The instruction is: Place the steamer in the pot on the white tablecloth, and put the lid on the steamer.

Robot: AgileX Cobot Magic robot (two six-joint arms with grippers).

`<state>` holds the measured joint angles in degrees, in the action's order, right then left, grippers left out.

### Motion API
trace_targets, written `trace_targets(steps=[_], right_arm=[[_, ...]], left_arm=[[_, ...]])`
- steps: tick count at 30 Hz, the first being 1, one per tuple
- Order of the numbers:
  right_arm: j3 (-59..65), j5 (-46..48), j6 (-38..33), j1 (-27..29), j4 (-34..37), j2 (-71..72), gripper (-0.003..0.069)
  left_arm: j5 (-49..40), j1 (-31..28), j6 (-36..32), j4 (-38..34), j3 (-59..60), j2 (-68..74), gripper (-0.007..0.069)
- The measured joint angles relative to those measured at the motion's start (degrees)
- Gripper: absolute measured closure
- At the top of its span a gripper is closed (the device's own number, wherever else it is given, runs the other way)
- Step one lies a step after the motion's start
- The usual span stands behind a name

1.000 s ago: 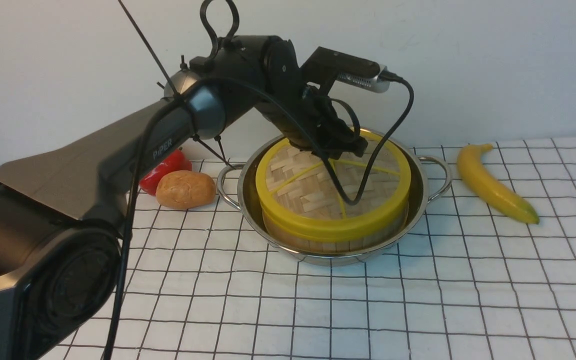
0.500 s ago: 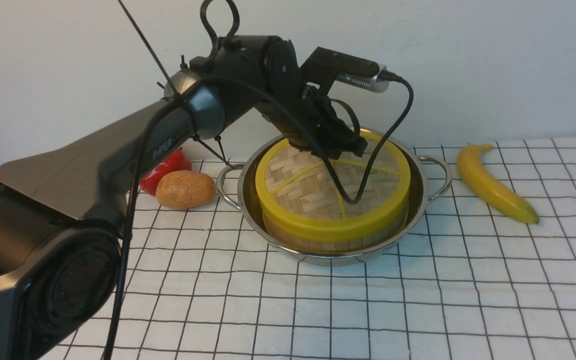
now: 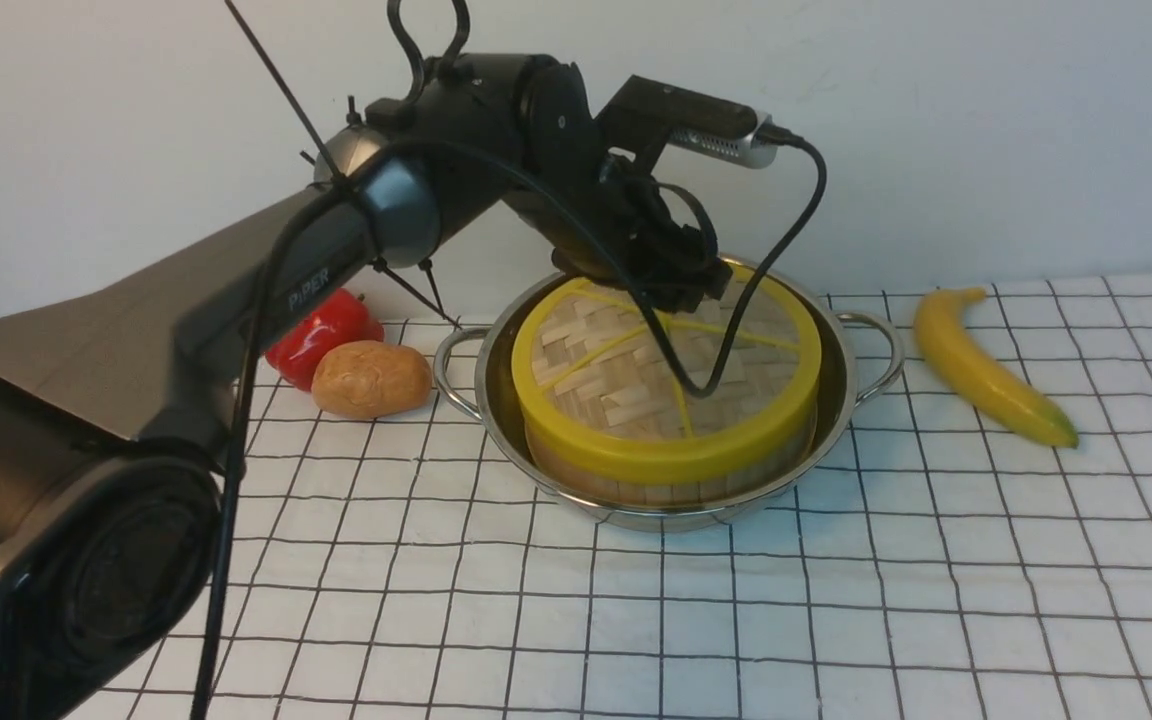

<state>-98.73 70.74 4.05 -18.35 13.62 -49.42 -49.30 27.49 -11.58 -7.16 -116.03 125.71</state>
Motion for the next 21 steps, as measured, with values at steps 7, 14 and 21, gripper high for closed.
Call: trace_targets(steps=[7, 14, 21], right_arm=[[0.1, 0.0, -0.1, 0.0, -2.0, 0.0, 0.0429], [8.2, -0.5, -3.1, 0.0, -7.4, 2.6, 0.0427], [30.4, -2.4, -1.9, 0.0, -15.6, 11.9, 0.0426]], left_arm=[[-7.8, 0.0, 0.7, 7.2, 0.0, -7.5, 0.0154], [-19.4, 0.0, 2.0, 16.9, -0.1, -15.5, 0.0559], [-20.2, 0.0, 2.1, 17.2, 0.0, -21.4, 0.0648]])
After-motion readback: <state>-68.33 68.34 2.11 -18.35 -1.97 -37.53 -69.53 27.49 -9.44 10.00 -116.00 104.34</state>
